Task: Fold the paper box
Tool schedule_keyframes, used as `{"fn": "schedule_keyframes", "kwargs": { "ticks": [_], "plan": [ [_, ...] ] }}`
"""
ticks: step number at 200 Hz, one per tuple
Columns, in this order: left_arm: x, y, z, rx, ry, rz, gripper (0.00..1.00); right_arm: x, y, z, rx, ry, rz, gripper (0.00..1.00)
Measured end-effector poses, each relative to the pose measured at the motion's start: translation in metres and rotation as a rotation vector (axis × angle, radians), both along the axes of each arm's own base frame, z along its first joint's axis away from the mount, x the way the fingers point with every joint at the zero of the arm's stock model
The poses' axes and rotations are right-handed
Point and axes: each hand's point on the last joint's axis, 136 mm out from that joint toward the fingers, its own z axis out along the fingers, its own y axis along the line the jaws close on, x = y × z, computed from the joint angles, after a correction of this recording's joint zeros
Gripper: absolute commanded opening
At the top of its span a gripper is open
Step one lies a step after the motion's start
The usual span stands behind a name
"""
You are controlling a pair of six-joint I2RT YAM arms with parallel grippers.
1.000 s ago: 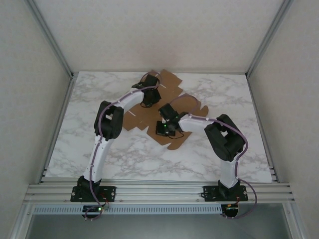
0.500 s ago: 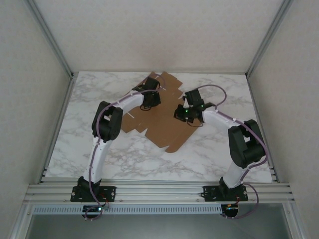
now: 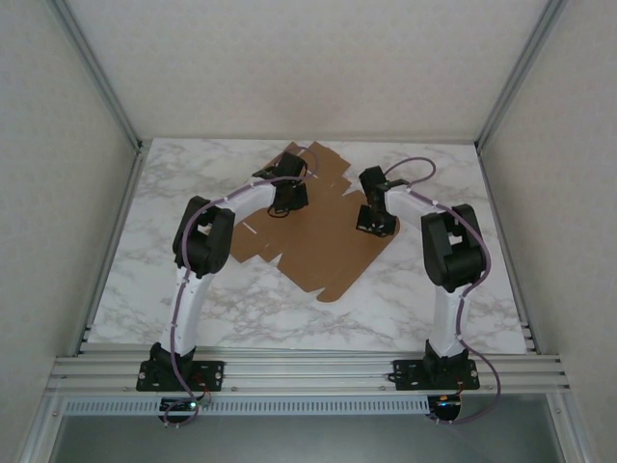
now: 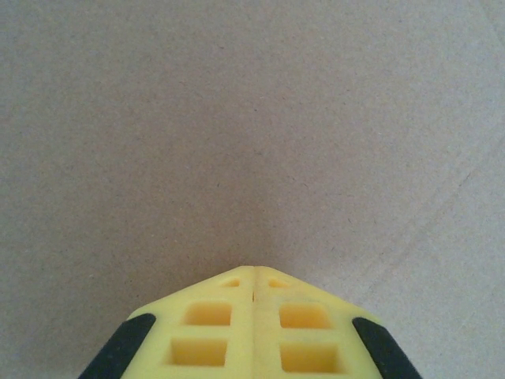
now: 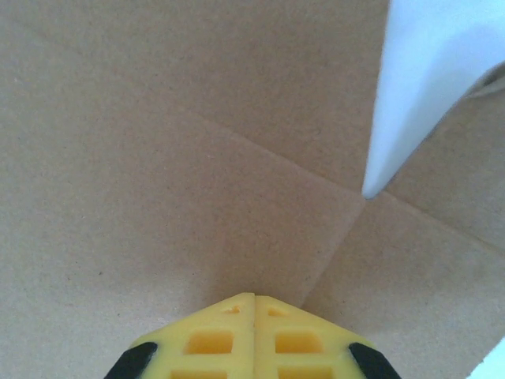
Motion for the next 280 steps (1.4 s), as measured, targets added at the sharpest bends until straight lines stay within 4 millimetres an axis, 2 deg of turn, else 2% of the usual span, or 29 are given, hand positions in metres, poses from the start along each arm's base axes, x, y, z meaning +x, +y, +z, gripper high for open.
{"fn": "schedule_keyframes", "kwargs": {
  "ticks": [21,37,53,85,97,111,123,135,144,156,169,190,199,205,215,224,239,252,280],
  "plan": [
    [0.000,-0.001,0.000,-0.004,0.001,-0.002,0.00,-0.011,0.005,0.000,0.030,-0.014,0.019,0.00],
    [0.000,-0.002,0.000,-0.009,0.003,-0.005,0.00,-0.027,0.014,0.000,0.048,-0.012,0.052,0.00],
    [0.000,-0.002,0.001,-0.020,0.005,-0.009,0.00,-0.050,0.031,0.000,0.070,-0.003,0.108,0.00],
    [-0.008,-0.008,0.000,-0.073,0.014,-0.035,0.00,-0.111,0.075,0.000,0.182,0.045,0.250,0.00],
    [-0.015,-0.009,0.000,-0.091,0.019,-0.044,0.00,-0.129,0.083,0.002,0.225,0.075,0.273,0.01],
    [-0.023,-0.009,0.000,-0.105,0.025,-0.052,0.00,-0.137,0.083,0.007,0.257,0.093,0.265,0.03],
    [-0.028,-0.007,0.000,-0.108,0.032,-0.056,0.00,-0.136,0.084,0.015,0.284,0.092,0.250,0.06],
    [-0.035,-0.006,0.000,-0.113,0.041,-0.060,0.00,-0.131,0.085,0.027,0.311,0.084,0.240,0.12],
    [-0.039,-0.005,0.001,-0.116,0.045,-0.063,0.00,-0.127,0.086,0.035,0.324,0.073,0.236,0.19],
    [-0.045,-0.003,0.004,-0.121,0.050,-0.066,0.00,-0.118,0.086,0.048,0.340,0.050,0.231,0.34],
    [-0.046,-0.003,0.013,-0.123,0.039,-0.078,0.03,-0.107,0.085,0.065,0.349,0.010,0.227,0.45],
    [-0.044,-0.004,0.038,-0.134,-0.019,-0.101,0.11,-0.088,0.079,0.090,0.353,-0.076,0.216,0.50],
    [-0.047,-0.003,0.052,-0.144,-0.050,-0.107,0.12,-0.080,0.075,0.097,0.355,-0.103,0.202,0.48],
    [-0.051,-0.001,0.062,-0.151,-0.072,-0.109,0.12,-0.075,0.072,0.100,0.355,-0.117,0.192,0.41],
    [-0.056,0.004,0.076,-0.162,-0.101,-0.107,0.09,-0.064,0.065,0.101,0.345,-0.128,0.169,0.22],
    [-0.059,0.007,0.088,-0.173,-0.126,-0.104,0.06,-0.053,0.060,0.099,0.322,-0.124,0.145,0.00],
    [-0.058,0.010,0.103,-0.196,-0.157,-0.091,0.02,-0.032,0.054,0.089,0.263,-0.103,0.125,0.00],
    [-0.059,0.013,0.105,-0.213,-0.169,-0.081,0.01,-0.016,0.053,0.076,0.211,-0.088,0.129,0.00],
    [-0.075,0.018,0.082,-0.206,-0.129,-0.063,0.00,-0.011,0.042,0.052,0.103,-0.045,0.145,0.00]
  ]
}}
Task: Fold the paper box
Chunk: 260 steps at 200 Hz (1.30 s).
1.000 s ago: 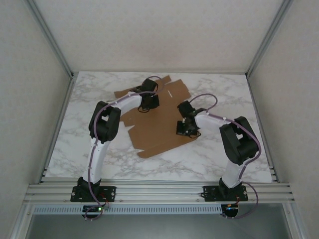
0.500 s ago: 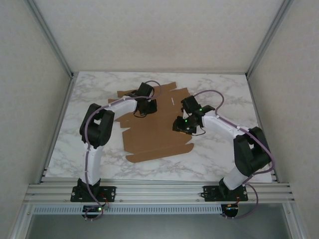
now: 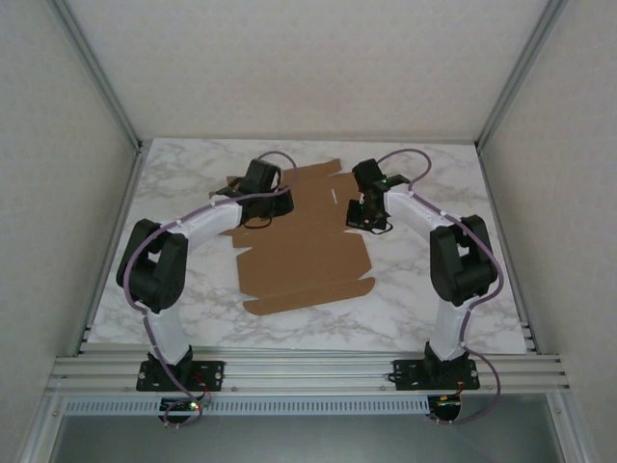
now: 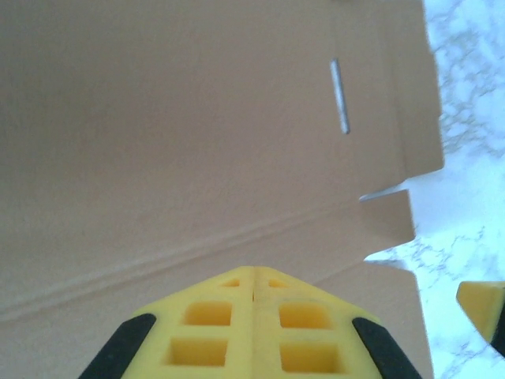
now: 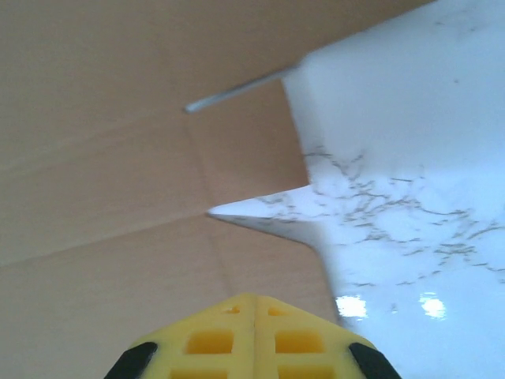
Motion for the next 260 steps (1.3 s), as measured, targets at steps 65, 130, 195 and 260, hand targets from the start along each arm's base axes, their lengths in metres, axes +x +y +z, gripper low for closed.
{"fn": "schedule_keyframes", "kwargs": {
  "ticks": [65,130,195,260],
  "plan": [
    [-0.046,0.024,-0.060,0.039,0.149,0.068,0.00,0.006,0.009,-0.027,-0.035,0.047,0.035,0.00],
    [-0.026,0.014,-0.083,0.040,0.179,0.079,0.00,-0.040,0.000,-0.051,-0.047,0.053,0.052,0.00],
    [-0.017,0.010,-0.084,0.037,0.173,0.078,0.00,-0.070,0.005,-0.040,0.000,0.028,0.054,0.30],
    [-0.023,0.014,-0.085,0.052,0.161,0.068,0.00,0.033,-0.013,0.098,0.119,-0.347,-0.036,0.69]
  ]
}}
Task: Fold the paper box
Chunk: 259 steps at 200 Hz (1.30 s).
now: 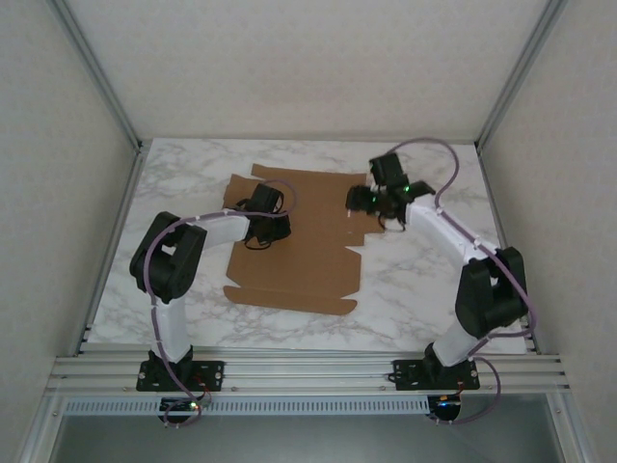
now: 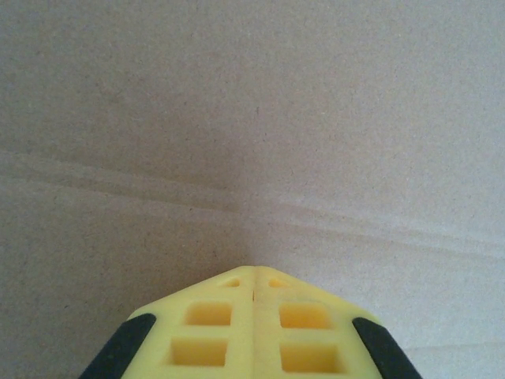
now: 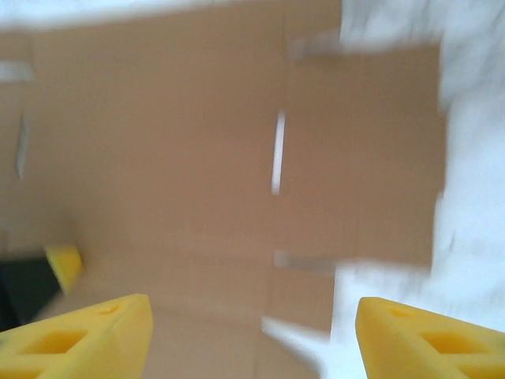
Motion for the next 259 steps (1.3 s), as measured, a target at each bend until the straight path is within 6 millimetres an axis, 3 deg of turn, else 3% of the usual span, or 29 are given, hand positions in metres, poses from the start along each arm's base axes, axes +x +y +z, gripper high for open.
{"fn": "schedule_keyframes", "kwargs": {
  "ticks": [13,27,62,82,143,186,236,259],
  "plan": [
    [0.000,0.000,0.000,0.001,-0.003,-0.004,0.00,0.037,-0.011,0.005,0.028,-0.035,-0.034,0.69],
    [0.000,0.000,0.001,0.004,-0.006,-0.010,0.00,0.067,-0.023,-0.008,0.048,-0.029,-0.060,0.67],
    [0.000,0.000,0.001,0.015,-0.014,-0.031,0.00,0.111,-0.038,-0.061,0.081,0.074,-0.072,0.64],
    [0.000,0.000,0.001,0.017,-0.016,-0.035,0.00,0.129,-0.034,-0.076,0.112,0.097,-0.042,0.62],
    [-0.001,-0.002,0.001,0.024,-0.021,-0.050,0.00,0.151,-0.014,-0.104,0.207,0.142,0.052,0.50],
    [-0.001,-0.001,0.001,0.027,-0.021,-0.050,0.00,0.153,-0.011,-0.127,0.287,0.195,0.086,0.35],
    [-0.002,-0.001,0.001,0.030,-0.018,-0.053,0.00,0.154,-0.003,-0.123,0.356,0.200,0.126,0.06],
    [-0.005,0.001,0.003,0.035,-0.010,-0.054,0.00,0.157,0.002,-0.116,0.375,0.176,0.160,0.03]
  ]
}}
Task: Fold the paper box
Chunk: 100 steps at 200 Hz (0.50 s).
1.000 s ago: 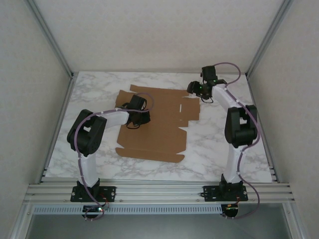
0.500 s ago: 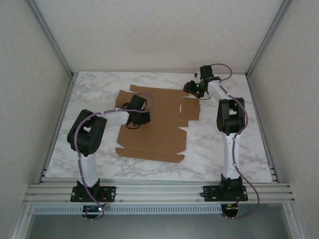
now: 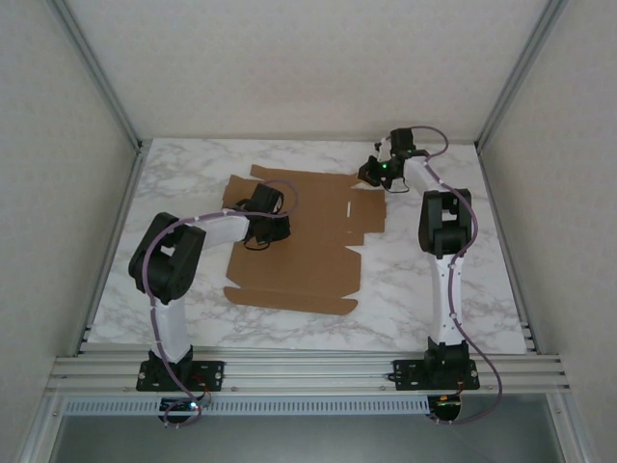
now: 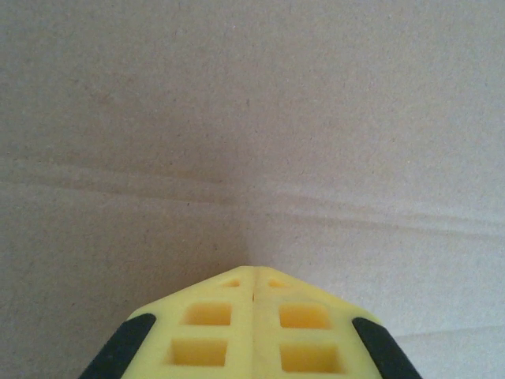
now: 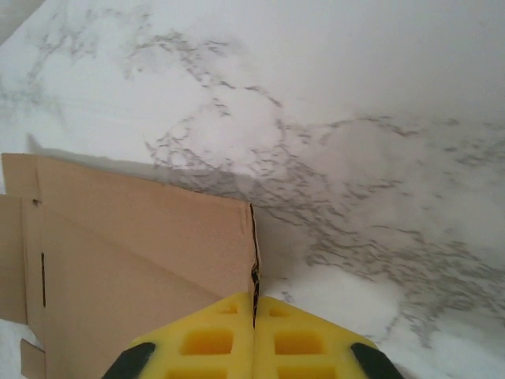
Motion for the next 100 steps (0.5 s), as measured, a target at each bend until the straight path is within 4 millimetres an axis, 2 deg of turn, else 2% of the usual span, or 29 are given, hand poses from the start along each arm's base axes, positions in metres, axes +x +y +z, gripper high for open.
{"fn": "schedule_keyframes", "kwargs": {
  "ticks": [21,43,67,81,100],
  "plan": [
    [-0.003,0.002,0.007,0.002,0.006,0.002,0.00,-0.004,0.001,-0.001,0.009,-0.025,0.012,0.01],
    [0.000,0.006,0.027,-0.016,-0.003,0.019,0.15,-0.022,-0.003,0.003,0.002,-0.050,0.008,0.00],
    [0.024,0.007,0.074,-0.096,-0.066,0.071,0.35,-0.039,-0.009,0.026,-0.007,-0.172,-0.003,0.00],
    [0.039,0.007,0.104,-0.161,-0.103,0.116,0.41,-0.052,-0.012,0.042,-0.006,-0.283,-0.002,0.00],
    [0.057,0.003,0.142,-0.259,-0.135,0.167,0.43,-0.065,-0.014,0.062,-0.023,-0.432,0.011,0.00]
  ]
}}
